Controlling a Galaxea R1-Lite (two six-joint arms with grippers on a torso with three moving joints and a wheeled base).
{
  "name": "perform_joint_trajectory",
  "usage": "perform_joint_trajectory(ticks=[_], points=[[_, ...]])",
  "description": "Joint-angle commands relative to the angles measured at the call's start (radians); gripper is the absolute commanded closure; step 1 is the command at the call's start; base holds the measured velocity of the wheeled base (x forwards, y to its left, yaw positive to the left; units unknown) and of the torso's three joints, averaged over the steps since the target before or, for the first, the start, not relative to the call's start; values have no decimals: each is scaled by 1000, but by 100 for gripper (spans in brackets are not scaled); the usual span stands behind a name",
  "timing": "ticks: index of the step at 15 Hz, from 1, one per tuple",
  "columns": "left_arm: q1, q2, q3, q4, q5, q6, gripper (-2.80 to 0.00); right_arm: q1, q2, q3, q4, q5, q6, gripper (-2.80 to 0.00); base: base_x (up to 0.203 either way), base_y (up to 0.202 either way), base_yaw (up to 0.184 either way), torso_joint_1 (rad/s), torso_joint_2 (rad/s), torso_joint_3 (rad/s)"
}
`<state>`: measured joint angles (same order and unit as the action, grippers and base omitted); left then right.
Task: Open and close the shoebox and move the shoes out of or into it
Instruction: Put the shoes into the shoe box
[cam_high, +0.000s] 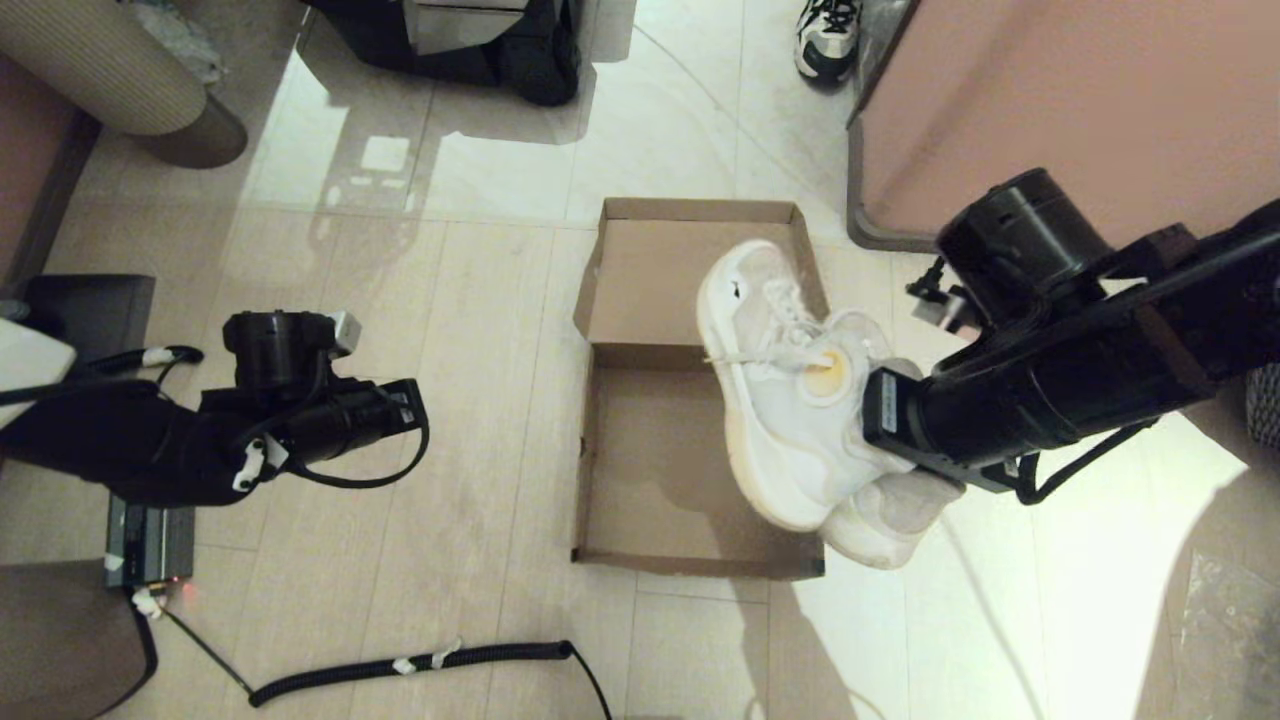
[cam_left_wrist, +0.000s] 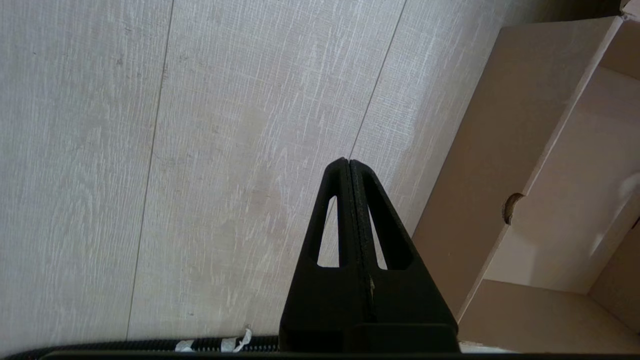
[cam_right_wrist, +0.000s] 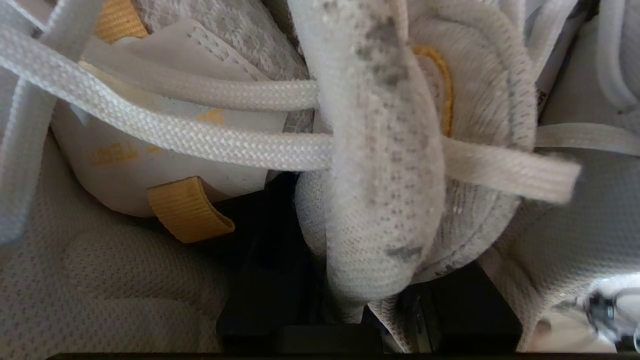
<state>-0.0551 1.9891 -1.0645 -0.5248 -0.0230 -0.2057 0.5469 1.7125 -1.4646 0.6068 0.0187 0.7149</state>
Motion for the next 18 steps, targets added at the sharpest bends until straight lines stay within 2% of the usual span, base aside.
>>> perform_joint_trajectory(ticks=[1,6,11,14,18], points=[[0,3,0,-3,0,-1,0,48,73,11,-25,0,19,0,0,0,0,0,0,0],[0,-1,0,-29,1,-1,0,83,238,26,-142,-14,2,0,0,0,0,0,0,0],[14,-9,0,-34,0,-6,0,85,407,26,-303,-142,-105,0,0,0,0,0,0,0],[18,-10,0,-46,0,-7,0,86,495,27,-423,-257,-164,0,0,0,0,0,0,0],[18,-13,0,-46,0,-9,0,94,577,13,-498,-290,-175,0,0,0,0,0,0,0]])
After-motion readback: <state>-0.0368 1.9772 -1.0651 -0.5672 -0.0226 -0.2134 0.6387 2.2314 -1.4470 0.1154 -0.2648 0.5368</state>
